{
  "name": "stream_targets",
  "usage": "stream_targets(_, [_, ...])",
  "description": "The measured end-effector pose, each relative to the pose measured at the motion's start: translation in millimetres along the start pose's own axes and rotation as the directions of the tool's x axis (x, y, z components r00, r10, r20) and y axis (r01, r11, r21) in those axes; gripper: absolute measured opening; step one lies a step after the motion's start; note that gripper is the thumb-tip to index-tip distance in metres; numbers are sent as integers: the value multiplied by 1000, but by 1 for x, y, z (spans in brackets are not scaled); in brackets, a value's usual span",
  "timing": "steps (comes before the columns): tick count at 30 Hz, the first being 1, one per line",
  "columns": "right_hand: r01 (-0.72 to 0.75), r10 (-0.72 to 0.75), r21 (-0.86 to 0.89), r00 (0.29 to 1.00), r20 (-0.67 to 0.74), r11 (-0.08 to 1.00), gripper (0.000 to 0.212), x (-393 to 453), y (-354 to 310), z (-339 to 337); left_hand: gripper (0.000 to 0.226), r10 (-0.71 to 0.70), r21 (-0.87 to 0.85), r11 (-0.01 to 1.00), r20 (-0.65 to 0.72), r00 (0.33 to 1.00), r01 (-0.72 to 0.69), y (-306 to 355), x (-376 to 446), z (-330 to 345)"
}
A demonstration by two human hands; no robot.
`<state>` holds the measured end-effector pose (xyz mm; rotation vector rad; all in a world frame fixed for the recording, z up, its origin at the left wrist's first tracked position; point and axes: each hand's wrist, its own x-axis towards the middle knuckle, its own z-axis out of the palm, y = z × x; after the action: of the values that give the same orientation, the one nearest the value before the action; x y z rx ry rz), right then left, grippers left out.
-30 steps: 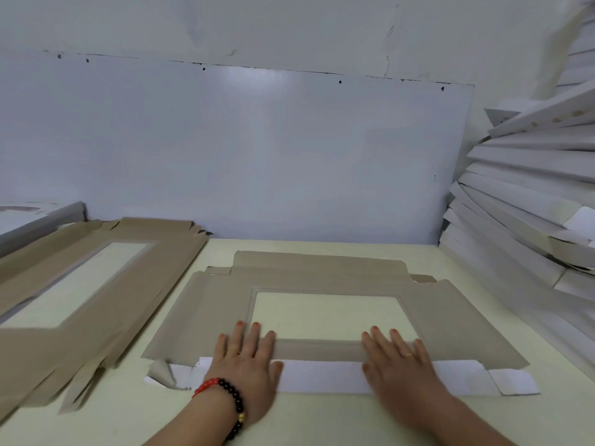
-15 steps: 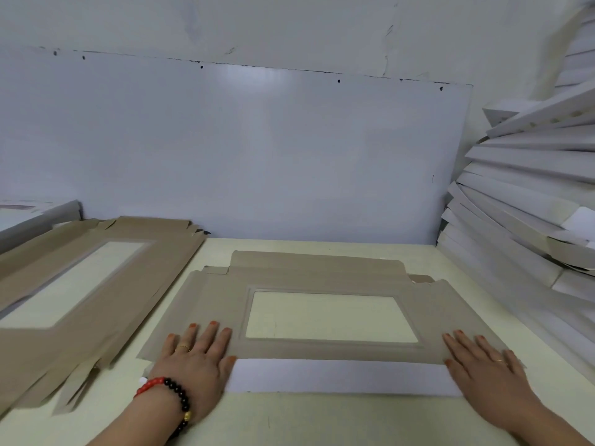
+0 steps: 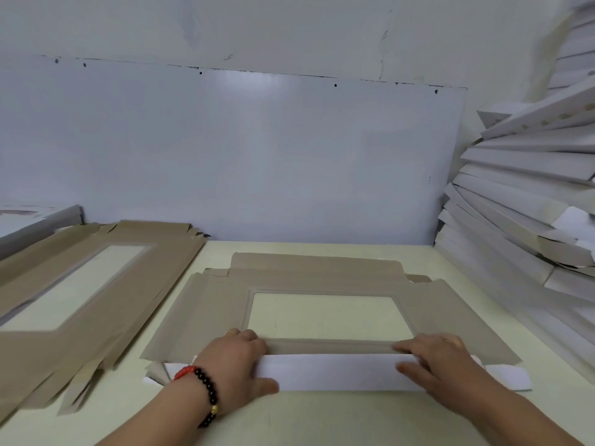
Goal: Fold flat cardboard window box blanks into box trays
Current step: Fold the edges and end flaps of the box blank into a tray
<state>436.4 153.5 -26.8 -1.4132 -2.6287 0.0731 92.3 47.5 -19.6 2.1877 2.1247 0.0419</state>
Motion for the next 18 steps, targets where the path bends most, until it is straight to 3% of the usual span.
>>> stream_targets(3, [97,-98,-24,992,-79,995,25,9,-7,-10,20,-25,26,999,-87,996,27,15,5,-16])
stream_targets(5, [124,-130,-49,984,-123,991,23,9,-14,-18,15,-25,54,998,-155,988,34,22,6,-21])
stream_targets(8, [185,-213,-175,964,-159,967,22,1,-20,-23,22,13,95,995,-189,982,5,26,-2,-18])
stream_targets(10, [241,-276,-154,922,-273,958,47,-9,-21,-20,32,41,137,990,-168,985,-18,26,-10,-10])
stream_targets(12, [256,-311,-207,898,-311,944,56,-15,-22,-12,48,50,113,993,-156,987,-32,25,-13,-4])
stream_targets(14, [193,-268,-262,918,-293,946,61,-14,-24,-6,59,43,87,996,-170,985,-29,22,-6,-1])
stream_targets(18, [86,-178,-260,919,-352,962,71,-7,-29,4,60,43,36,999,-204,978,-36,20,13,6])
